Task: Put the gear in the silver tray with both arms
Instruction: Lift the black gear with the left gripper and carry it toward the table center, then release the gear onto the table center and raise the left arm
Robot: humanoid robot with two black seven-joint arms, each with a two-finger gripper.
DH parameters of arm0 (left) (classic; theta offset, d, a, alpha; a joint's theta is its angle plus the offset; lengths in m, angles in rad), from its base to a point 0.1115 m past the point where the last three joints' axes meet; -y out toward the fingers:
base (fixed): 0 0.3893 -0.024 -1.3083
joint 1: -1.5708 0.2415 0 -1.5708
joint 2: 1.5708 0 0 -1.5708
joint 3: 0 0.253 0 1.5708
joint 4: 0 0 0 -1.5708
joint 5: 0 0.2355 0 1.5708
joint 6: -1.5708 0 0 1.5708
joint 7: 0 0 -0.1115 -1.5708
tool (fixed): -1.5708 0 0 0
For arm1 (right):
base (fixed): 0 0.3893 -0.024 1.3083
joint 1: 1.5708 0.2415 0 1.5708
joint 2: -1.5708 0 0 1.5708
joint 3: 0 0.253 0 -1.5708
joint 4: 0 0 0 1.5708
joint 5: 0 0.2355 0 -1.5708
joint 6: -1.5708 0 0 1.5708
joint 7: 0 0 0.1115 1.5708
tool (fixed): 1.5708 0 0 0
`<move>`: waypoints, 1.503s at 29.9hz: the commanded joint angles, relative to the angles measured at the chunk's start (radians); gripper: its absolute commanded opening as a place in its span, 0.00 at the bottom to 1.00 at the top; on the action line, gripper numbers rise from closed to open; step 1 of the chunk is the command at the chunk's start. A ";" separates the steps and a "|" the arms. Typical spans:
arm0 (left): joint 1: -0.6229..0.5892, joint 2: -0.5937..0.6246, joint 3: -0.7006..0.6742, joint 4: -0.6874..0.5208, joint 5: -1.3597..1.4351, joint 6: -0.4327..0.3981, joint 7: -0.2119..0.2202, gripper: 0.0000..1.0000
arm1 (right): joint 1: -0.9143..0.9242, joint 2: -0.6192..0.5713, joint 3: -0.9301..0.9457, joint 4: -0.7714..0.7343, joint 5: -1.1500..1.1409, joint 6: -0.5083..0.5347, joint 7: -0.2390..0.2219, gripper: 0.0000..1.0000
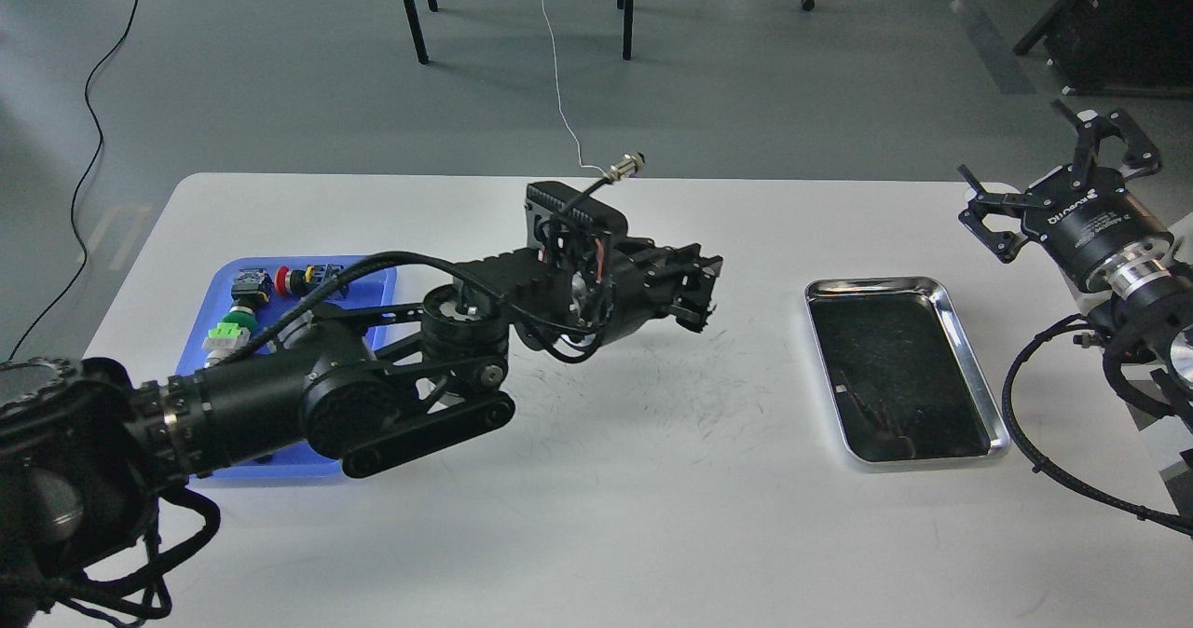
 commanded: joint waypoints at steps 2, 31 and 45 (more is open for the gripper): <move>0.002 -0.017 0.008 0.133 0.006 0.001 -0.038 0.06 | 0.017 -0.001 -0.011 -0.050 0.000 -0.002 0.000 0.99; 0.218 -0.017 0.079 0.050 0.046 0.067 -0.030 0.51 | 0.044 -0.001 -0.041 -0.069 0.000 -0.004 -0.001 0.99; 0.193 -0.017 -0.226 0.027 -0.216 0.196 -0.018 0.98 | 0.080 -0.026 -0.045 0.003 -0.001 -0.018 -0.004 0.99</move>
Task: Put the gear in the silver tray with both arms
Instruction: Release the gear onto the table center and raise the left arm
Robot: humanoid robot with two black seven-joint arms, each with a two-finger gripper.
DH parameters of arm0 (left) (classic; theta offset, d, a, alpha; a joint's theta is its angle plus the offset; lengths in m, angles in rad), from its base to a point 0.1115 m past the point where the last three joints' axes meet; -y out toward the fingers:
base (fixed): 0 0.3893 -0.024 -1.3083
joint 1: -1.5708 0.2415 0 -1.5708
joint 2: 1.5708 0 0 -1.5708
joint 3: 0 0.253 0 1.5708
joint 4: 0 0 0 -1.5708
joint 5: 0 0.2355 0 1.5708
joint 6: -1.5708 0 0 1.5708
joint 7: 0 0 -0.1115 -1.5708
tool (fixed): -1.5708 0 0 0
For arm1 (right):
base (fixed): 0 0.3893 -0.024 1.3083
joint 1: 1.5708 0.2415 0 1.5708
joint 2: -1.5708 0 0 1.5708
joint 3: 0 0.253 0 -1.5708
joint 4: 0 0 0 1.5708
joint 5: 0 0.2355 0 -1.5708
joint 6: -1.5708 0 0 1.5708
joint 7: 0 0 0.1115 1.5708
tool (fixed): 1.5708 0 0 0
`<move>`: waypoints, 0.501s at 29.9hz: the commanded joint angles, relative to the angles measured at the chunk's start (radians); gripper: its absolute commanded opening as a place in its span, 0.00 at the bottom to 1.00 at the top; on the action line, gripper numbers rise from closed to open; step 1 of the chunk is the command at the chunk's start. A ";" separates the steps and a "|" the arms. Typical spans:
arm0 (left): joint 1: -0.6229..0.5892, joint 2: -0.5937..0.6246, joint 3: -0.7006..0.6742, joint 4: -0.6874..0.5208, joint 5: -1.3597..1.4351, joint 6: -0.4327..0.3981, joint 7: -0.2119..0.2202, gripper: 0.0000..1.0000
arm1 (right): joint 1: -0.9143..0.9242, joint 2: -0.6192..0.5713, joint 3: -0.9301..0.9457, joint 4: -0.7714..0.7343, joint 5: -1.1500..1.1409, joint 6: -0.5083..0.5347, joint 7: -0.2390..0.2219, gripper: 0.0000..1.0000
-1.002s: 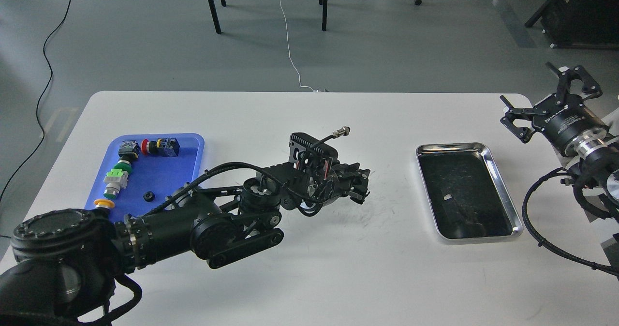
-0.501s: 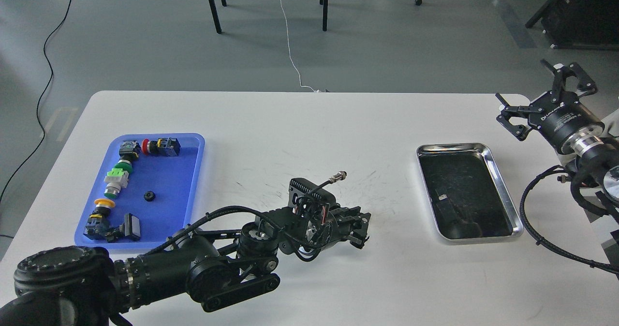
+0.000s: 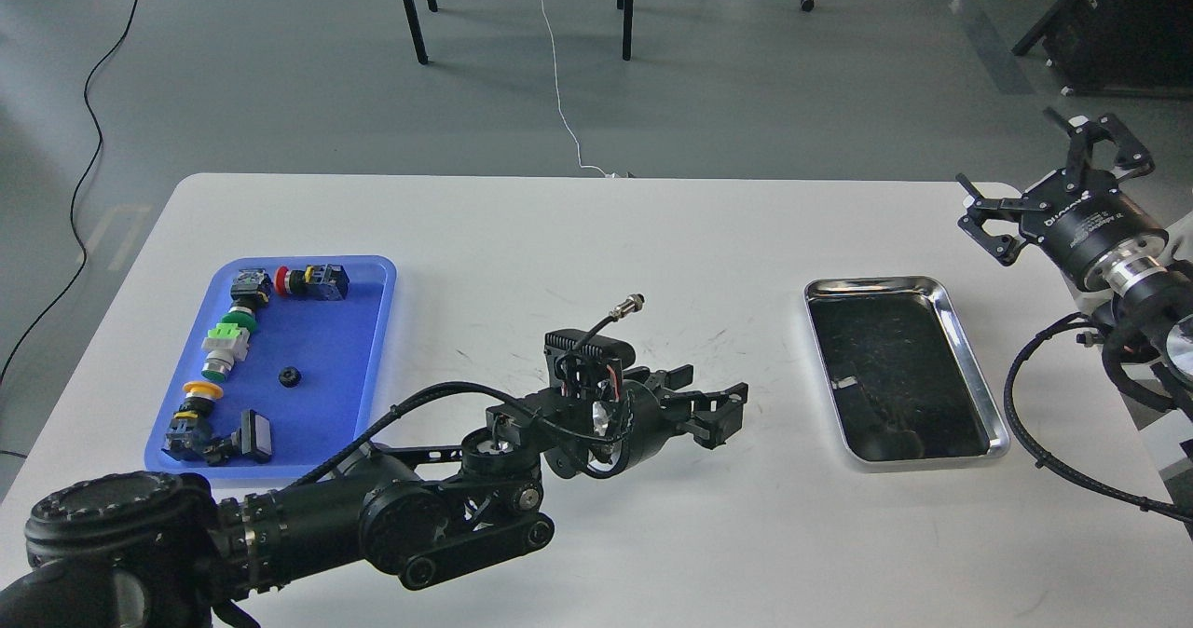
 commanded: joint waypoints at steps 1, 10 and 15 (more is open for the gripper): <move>-0.009 0.000 -0.211 0.004 -0.028 0.002 0.007 0.98 | 0.018 -0.016 -0.011 0.066 -0.003 -0.023 -0.001 0.99; -0.006 0.159 -0.498 -0.045 -0.407 0.039 0.014 0.98 | 0.172 -0.100 -0.237 0.285 -0.084 -0.103 -0.004 0.99; 0.010 0.304 -0.653 -0.043 -0.706 0.039 -0.002 0.98 | 0.341 -0.173 -0.470 0.370 -0.271 -0.103 -0.028 0.99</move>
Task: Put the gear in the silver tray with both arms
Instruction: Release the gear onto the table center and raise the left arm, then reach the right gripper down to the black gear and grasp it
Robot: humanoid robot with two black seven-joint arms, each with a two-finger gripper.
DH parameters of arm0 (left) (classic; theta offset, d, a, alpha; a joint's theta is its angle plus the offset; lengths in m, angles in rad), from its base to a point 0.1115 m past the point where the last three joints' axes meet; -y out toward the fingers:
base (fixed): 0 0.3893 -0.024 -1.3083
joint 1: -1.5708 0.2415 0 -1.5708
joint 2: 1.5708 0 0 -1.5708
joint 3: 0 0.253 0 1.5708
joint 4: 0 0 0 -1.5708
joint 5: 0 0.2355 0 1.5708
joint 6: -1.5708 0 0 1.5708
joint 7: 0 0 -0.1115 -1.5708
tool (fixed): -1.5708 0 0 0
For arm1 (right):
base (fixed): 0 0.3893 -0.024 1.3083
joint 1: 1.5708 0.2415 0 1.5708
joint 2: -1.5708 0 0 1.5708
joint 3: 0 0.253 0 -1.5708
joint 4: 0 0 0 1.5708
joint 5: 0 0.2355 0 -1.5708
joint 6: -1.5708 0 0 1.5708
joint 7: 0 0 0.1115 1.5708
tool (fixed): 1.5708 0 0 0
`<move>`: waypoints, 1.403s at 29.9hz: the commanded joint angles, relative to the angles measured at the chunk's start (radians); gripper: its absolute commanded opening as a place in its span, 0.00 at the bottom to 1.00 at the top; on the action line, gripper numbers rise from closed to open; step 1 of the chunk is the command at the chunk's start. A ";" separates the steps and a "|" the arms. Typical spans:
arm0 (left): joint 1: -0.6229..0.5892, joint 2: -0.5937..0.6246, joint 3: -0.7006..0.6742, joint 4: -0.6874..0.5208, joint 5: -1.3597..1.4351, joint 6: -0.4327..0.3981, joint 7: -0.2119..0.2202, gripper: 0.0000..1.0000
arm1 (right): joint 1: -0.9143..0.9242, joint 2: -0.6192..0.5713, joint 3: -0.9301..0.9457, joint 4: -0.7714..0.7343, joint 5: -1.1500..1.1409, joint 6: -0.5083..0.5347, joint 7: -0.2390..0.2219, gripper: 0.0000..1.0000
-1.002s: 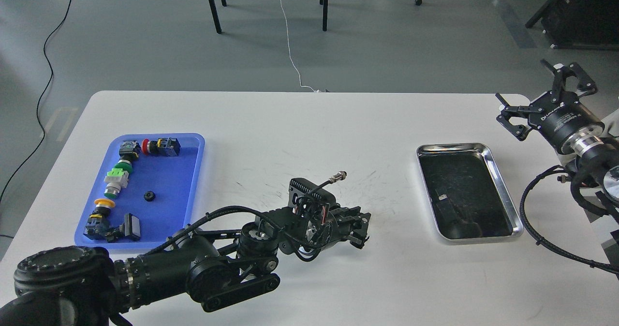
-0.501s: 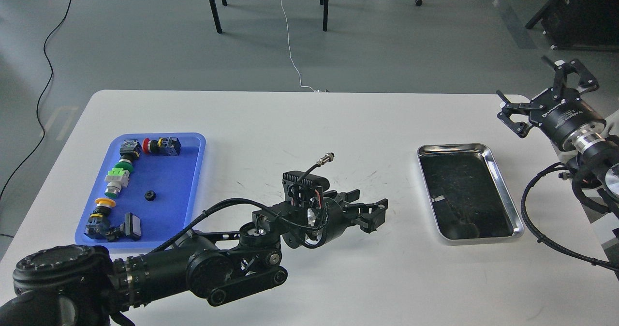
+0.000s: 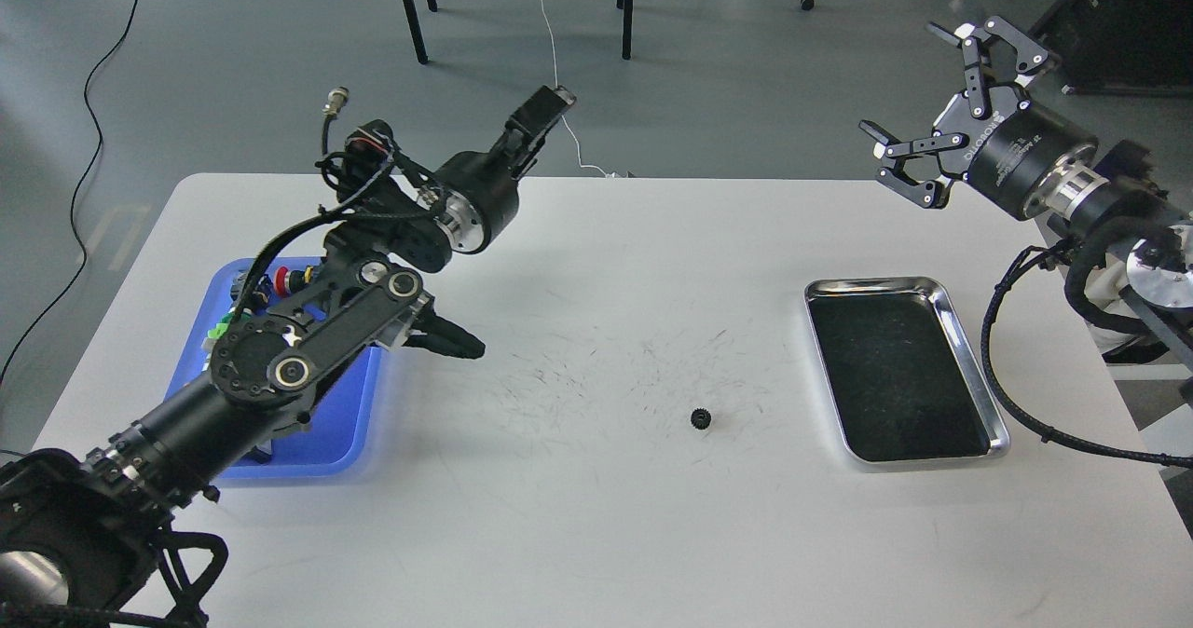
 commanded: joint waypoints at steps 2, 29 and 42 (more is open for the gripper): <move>0.032 0.116 -0.139 0.004 -0.266 -0.006 -0.015 0.98 | 0.192 -0.035 -0.268 0.101 -0.250 0.000 -0.010 0.99; 0.260 0.176 -0.363 -0.007 -0.500 -0.130 -0.073 0.98 | 0.748 0.314 -1.258 0.174 -0.734 0.138 -0.129 0.99; 0.260 0.179 -0.377 -0.060 -0.500 -0.115 -0.073 0.98 | 0.703 0.529 -1.281 -0.018 -0.616 0.155 -0.149 0.98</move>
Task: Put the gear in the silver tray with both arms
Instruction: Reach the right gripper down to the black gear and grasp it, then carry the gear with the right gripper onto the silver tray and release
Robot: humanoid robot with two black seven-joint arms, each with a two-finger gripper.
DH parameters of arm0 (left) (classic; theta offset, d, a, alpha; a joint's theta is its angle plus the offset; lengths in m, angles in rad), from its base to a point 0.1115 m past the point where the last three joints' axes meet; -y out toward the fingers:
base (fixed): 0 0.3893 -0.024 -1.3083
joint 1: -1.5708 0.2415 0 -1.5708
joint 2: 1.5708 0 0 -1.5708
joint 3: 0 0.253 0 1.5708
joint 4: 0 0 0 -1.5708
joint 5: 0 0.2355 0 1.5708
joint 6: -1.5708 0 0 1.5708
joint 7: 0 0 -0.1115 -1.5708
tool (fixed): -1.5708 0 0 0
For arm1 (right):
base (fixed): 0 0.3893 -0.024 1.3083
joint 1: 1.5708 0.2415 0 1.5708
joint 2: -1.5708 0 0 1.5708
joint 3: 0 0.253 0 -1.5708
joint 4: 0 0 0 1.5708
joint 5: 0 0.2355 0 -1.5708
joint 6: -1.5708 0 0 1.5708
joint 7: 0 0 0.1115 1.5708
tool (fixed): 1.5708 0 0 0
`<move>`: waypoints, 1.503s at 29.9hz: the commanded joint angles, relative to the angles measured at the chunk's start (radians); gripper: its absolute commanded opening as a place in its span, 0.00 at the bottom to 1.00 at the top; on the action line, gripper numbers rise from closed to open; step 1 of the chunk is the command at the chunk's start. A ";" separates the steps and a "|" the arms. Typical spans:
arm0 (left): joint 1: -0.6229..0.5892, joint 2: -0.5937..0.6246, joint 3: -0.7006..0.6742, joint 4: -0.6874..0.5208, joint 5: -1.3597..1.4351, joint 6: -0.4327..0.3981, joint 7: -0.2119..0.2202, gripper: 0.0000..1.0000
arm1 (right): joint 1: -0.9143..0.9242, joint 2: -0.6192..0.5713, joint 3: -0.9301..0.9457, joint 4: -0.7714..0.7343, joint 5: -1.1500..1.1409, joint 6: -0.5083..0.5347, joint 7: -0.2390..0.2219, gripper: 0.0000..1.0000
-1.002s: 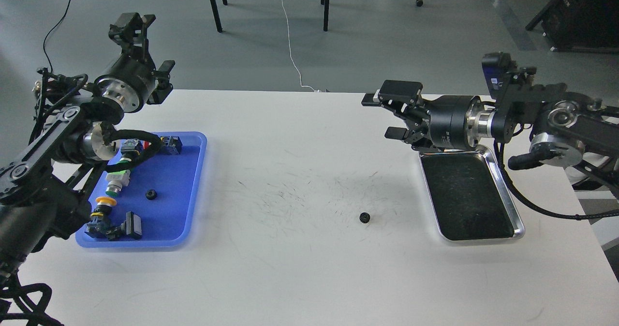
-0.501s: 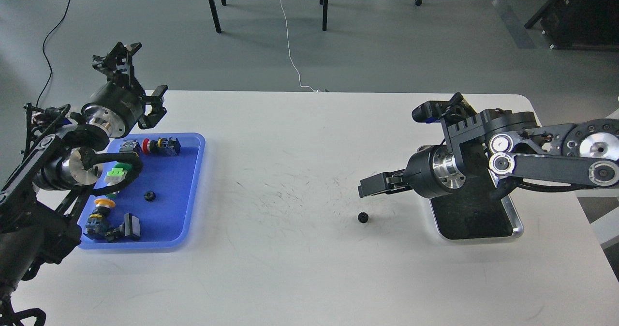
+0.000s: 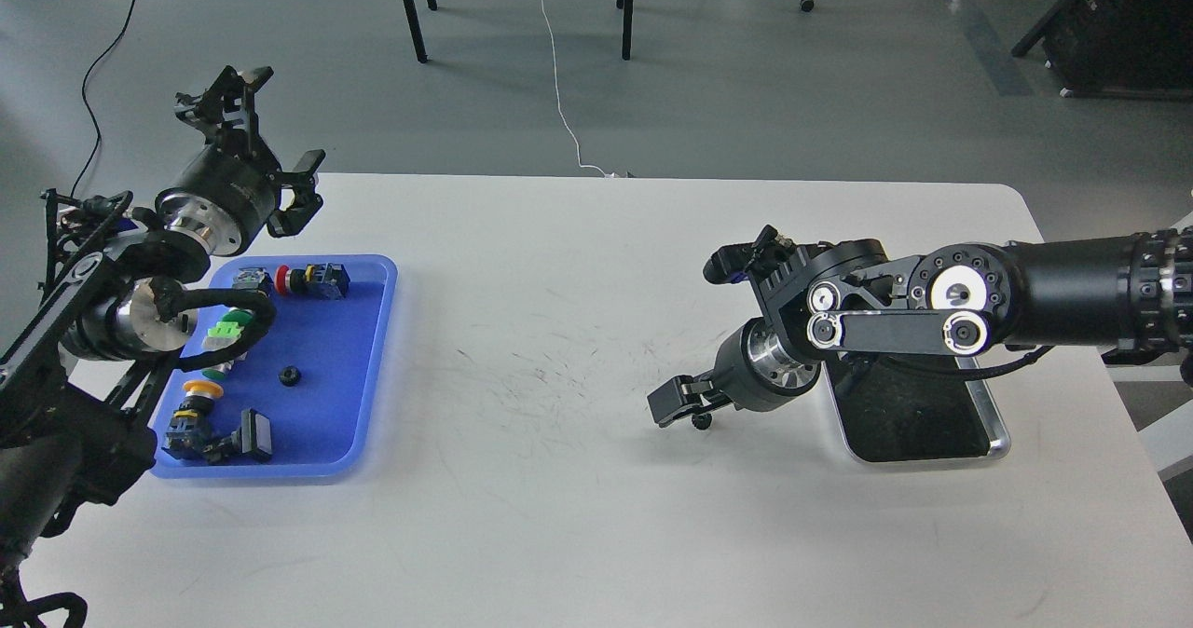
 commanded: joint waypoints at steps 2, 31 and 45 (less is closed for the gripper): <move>0.000 0.003 -0.004 -0.020 0.000 0.012 0.000 0.98 | -0.001 0.046 -0.020 -0.022 0.002 0.013 0.000 0.97; 0.007 0.018 -0.026 -0.026 0.000 0.017 0.000 0.98 | 0.000 0.141 -0.114 -0.100 -0.014 0.018 0.003 0.56; 0.009 0.024 -0.026 -0.026 0.000 0.017 0.000 0.98 | 0.010 0.136 -0.128 -0.109 -0.034 0.004 0.001 0.01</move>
